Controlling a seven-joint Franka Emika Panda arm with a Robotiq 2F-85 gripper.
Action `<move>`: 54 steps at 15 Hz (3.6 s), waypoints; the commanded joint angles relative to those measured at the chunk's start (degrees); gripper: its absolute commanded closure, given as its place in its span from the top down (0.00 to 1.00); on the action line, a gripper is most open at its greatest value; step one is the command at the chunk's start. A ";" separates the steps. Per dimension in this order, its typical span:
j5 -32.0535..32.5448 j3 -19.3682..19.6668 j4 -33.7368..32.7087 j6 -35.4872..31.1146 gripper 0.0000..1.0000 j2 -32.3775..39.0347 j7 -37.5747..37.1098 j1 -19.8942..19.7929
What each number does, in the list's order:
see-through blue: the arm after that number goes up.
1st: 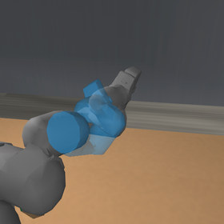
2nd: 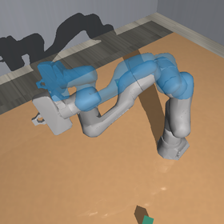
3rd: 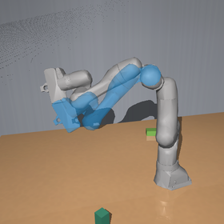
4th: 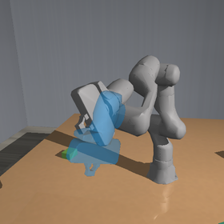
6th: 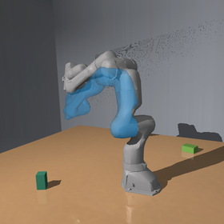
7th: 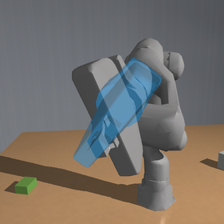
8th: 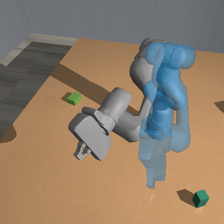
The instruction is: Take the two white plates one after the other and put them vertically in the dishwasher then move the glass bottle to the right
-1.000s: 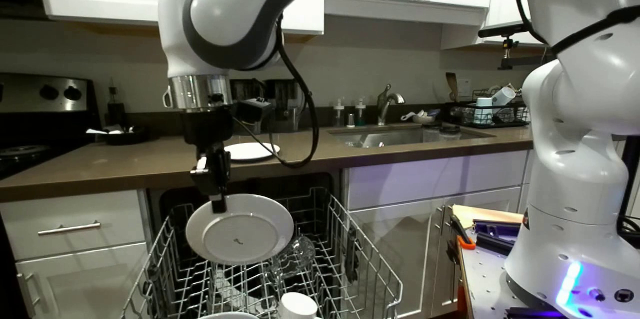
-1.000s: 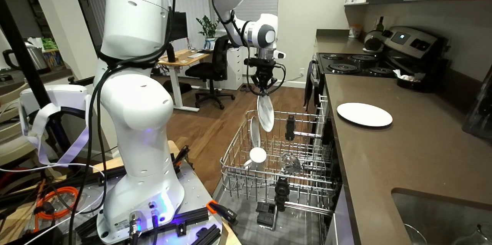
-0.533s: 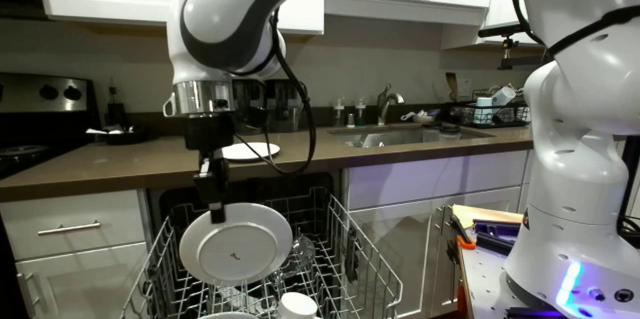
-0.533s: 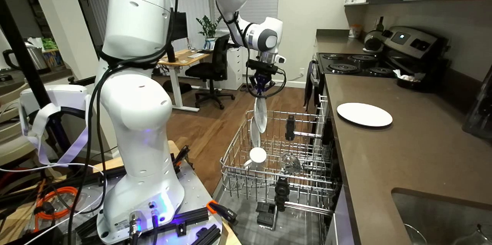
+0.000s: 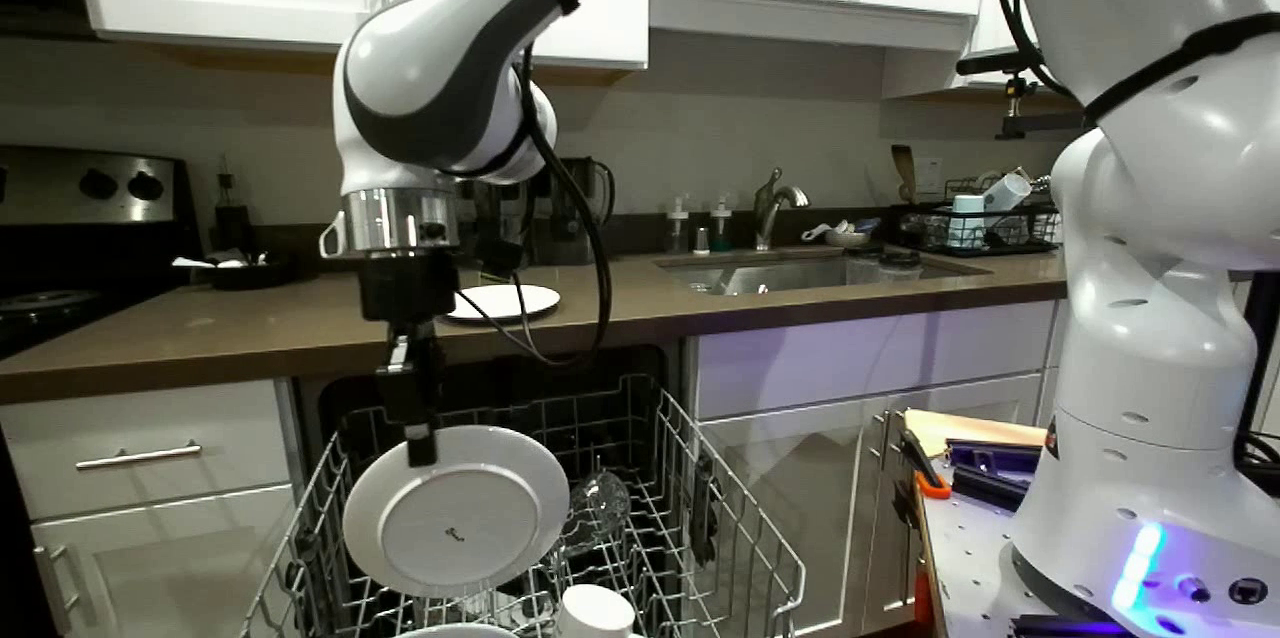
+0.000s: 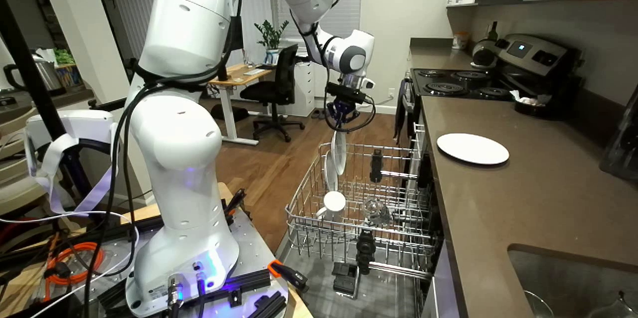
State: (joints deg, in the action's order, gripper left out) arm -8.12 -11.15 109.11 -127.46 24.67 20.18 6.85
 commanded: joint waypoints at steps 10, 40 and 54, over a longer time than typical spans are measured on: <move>-0.51 -1.91 -7.36 0.30 0.04 6.52 1.14 -0.65; 9.75 -2.66 -12.48 -5.92 0.04 18.86 1.85 1.52; 10.12 -1.70 -13.72 -3.78 0.52 19.58 -0.97 2.82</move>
State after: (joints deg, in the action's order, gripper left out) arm 0.97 -13.43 95.99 -132.99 45.13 20.80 8.98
